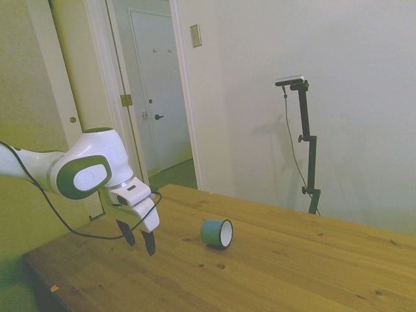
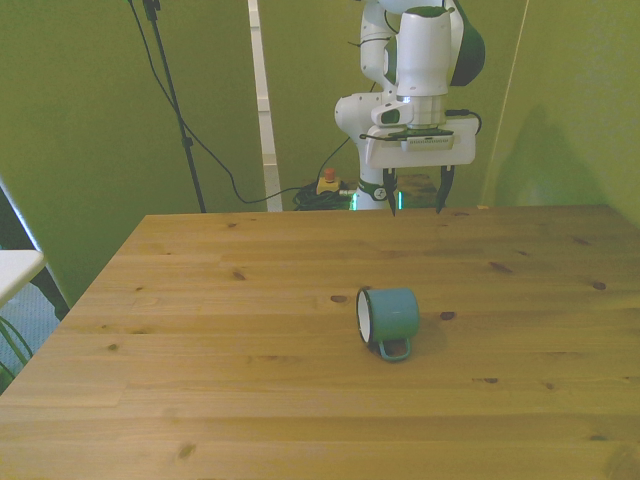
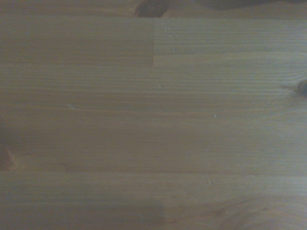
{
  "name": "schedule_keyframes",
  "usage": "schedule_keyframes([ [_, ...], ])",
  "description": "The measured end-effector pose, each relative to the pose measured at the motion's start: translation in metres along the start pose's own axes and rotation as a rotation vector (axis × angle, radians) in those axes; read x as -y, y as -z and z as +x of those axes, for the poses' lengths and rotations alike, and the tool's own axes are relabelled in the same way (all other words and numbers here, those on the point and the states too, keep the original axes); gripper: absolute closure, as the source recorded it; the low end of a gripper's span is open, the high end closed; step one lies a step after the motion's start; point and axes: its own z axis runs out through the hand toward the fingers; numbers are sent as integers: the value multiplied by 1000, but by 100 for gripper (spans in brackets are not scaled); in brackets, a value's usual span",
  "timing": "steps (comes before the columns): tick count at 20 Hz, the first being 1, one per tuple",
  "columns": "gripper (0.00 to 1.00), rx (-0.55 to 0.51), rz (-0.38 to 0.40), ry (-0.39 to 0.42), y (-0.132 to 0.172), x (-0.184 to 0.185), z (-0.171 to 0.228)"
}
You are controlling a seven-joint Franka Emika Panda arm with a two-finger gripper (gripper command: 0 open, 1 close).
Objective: Flip the mug upright
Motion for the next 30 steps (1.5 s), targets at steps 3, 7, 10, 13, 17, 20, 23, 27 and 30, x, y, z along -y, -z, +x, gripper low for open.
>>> schedule_keyframes([
  [3,0,0,-1,0,-1,0,1],
  [7,0,-10,26,-31,8,3,26],
  [10,0,-28,44,-40,29,7,56],
  [13,0,-68,33,-22,50,12,89],
  [17,0,-95,13,20,48,17,135],
  [20,0,-118,16,44,42,22,169],
  [23,0,-129,15,52,33,37,196],
  [27,0,-121,29,73,31,42,201],
  [30,0,-94,64,103,25,42,215],
])
